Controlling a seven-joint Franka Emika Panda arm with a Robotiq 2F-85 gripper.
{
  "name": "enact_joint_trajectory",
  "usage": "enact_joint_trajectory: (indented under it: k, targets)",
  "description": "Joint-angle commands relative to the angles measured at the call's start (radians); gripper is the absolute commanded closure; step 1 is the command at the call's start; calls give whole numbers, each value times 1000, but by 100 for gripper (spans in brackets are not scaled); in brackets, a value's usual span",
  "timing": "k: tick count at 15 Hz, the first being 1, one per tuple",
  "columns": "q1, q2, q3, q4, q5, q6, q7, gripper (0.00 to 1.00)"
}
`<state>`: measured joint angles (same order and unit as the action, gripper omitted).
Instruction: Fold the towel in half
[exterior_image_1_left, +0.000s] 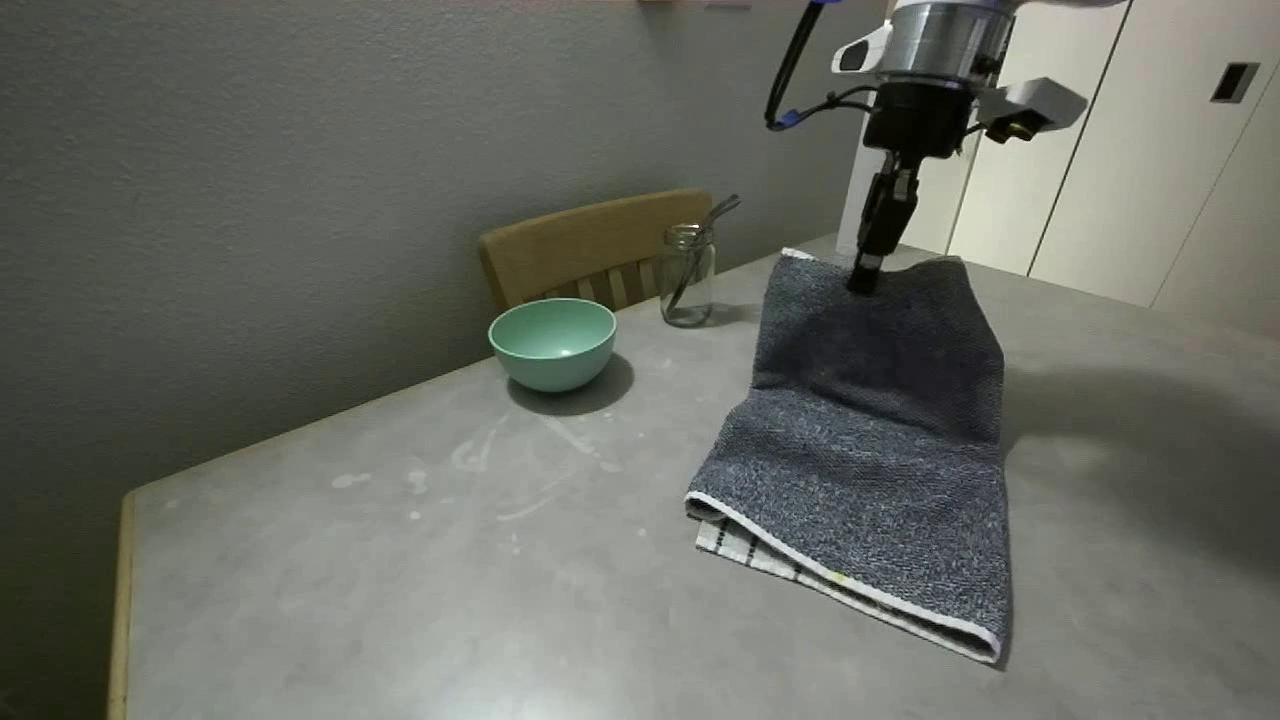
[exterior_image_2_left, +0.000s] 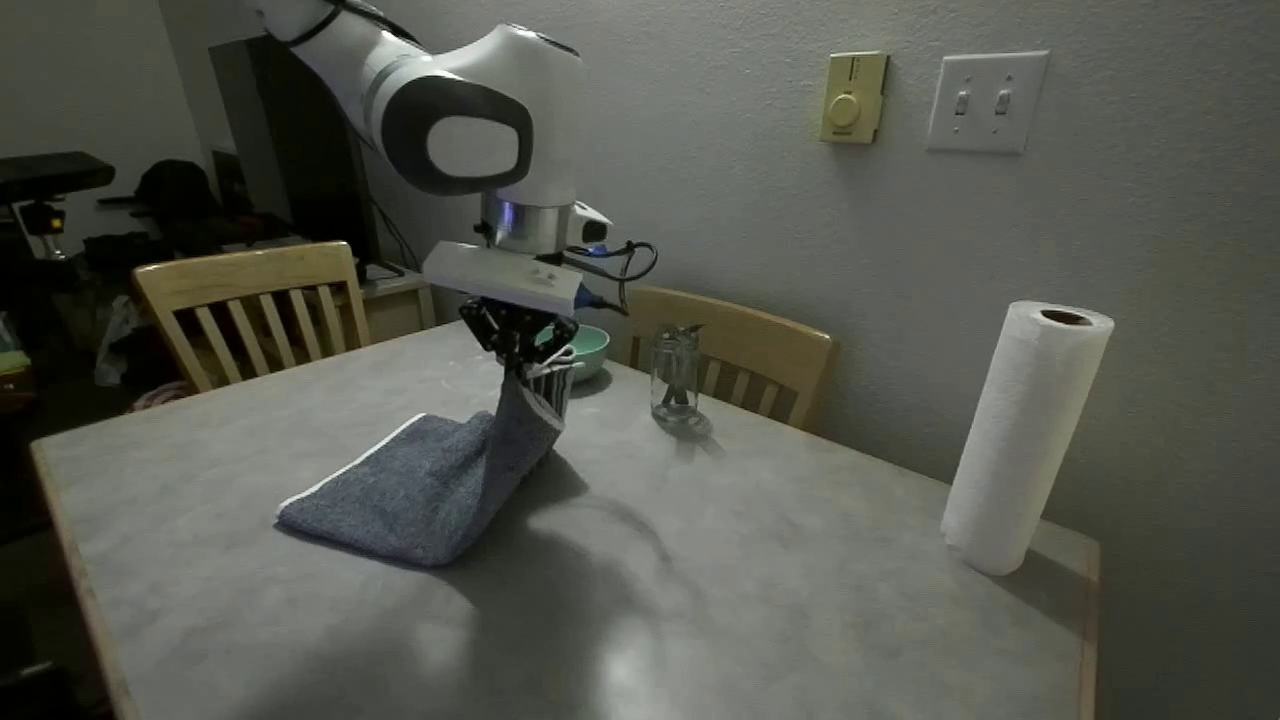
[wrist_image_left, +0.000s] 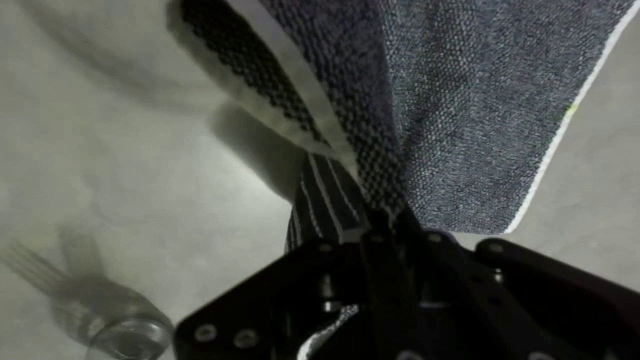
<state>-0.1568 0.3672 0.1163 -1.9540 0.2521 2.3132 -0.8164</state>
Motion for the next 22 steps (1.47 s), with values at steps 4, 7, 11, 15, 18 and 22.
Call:
enact_joint_trajectory:
  k: [4,7,11,15,18,22]
  targets:
    - [63,-6,44,29,24,-100,8,98]
    - [86,7,54,47,20,-139,-1,98]
    - [88,53,65,72,37,-193,-53,98]
    - [75,99,76,73,91,-197,-126,98]
    - [77,127,79,73,118,-191,-150,98]
    - [81,138,87,66,136,-180,-139,98]
